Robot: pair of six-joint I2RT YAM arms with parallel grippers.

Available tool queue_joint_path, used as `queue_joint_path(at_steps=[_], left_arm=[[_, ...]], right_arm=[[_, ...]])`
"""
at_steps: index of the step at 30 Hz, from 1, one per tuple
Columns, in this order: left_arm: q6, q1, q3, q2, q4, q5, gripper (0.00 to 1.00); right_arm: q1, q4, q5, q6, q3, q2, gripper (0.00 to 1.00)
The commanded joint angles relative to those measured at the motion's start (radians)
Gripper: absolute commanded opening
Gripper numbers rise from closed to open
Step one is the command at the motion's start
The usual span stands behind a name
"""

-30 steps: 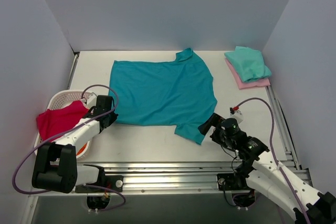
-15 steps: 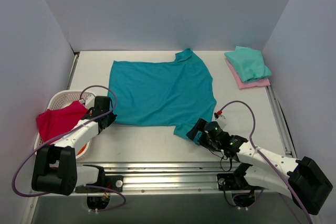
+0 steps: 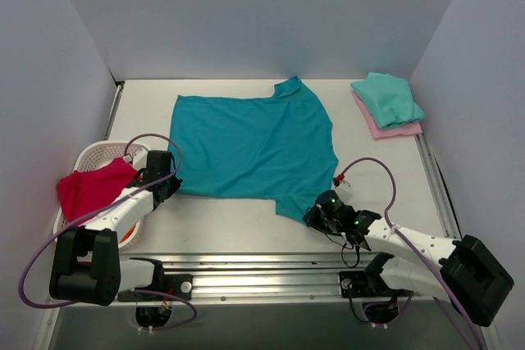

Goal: Fold and stack the t-shirts
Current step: Grap the side of the flattened tshirt closest away from the robot with both arms

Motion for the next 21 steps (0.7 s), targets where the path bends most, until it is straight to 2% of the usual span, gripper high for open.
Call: queue_joint_path(at_steps=[1,3,12,21], left_arm=[[0.009,0.010,-0.003,-0.022,0.030,0.004,0.14],[0.009,0.010,-0.003,-0.028,0.030,0.005,0.14],[0.021,0.008,0.019,-0.085,-0.010,0.040,0.11],[0.015,0.010,0.054,-0.110,-0.031,0.082,0.12]], right_arm=[[0.007,-0.117,0.063,-0.004,0.010,-0.071,0.03],[0.007,-0.172,0.079,-0.009,0.021,-0.094,0.00],[0.007,-0.316,0.169,-0.070,0.148,-0.178,0.00],[0.007,-0.296,0.217,-0.166,0.301,-0.065,0.00]])
